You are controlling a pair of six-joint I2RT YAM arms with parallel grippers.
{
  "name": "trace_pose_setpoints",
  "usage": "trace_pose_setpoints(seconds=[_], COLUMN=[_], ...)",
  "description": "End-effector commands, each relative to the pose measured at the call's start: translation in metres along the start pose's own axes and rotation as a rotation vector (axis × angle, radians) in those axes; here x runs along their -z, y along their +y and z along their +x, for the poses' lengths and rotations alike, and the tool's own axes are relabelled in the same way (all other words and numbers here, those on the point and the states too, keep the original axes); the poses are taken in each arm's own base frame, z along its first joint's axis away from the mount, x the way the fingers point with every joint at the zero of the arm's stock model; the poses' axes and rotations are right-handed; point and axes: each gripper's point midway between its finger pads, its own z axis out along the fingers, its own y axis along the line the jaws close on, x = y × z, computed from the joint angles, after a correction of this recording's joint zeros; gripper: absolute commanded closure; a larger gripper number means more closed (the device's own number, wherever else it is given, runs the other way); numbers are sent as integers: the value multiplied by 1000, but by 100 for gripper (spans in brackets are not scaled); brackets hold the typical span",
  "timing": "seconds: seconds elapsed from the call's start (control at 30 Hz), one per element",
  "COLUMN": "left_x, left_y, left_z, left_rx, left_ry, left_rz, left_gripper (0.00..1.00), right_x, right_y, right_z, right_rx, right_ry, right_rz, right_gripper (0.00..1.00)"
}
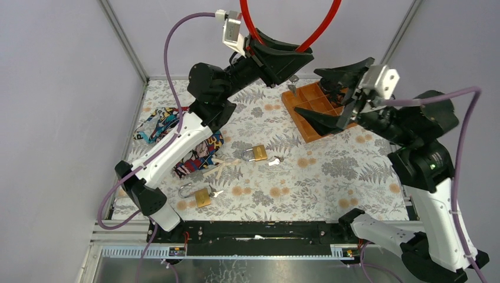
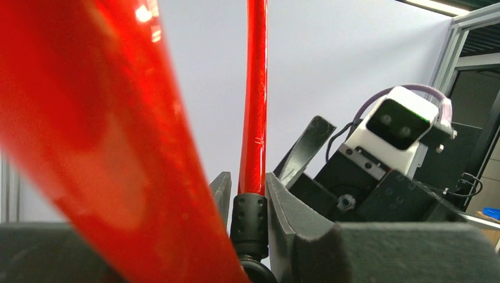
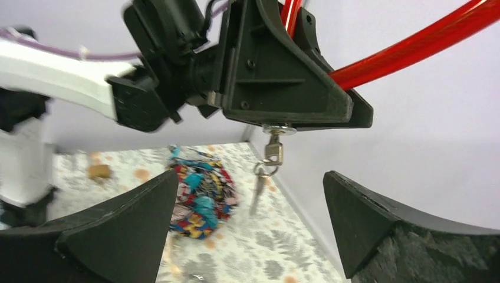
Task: Lock with the key
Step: Lock the lock, then place the key at the center of the board.
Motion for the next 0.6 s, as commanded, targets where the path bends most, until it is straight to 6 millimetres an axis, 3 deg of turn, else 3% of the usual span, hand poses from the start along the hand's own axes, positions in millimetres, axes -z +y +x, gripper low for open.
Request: trace_pose_setpoints(seconds=[0.0,0.13,0.33,0.57], left_x=[-2,-1,1,1], left_y=[-25,-26,-37,-41], left_z=[-28,-25,-21,-21], left_rx=[-120,-125,-135,-130], left_ry=[-66,-61,-49,-46], left_rz=[94,94,118,125], left_gripper=[100,100,100,100], right_x=[2,-11,-20,-27], right_y=[11,22,11,1], right_z=[-30,-31,-38,-24], right_rx=[-270,-425,-435,-406], right_ry=[-41,-24,-51,-6], right_rz=[-27,-109,-84,-46], right_gripper=[0,2,22,38])
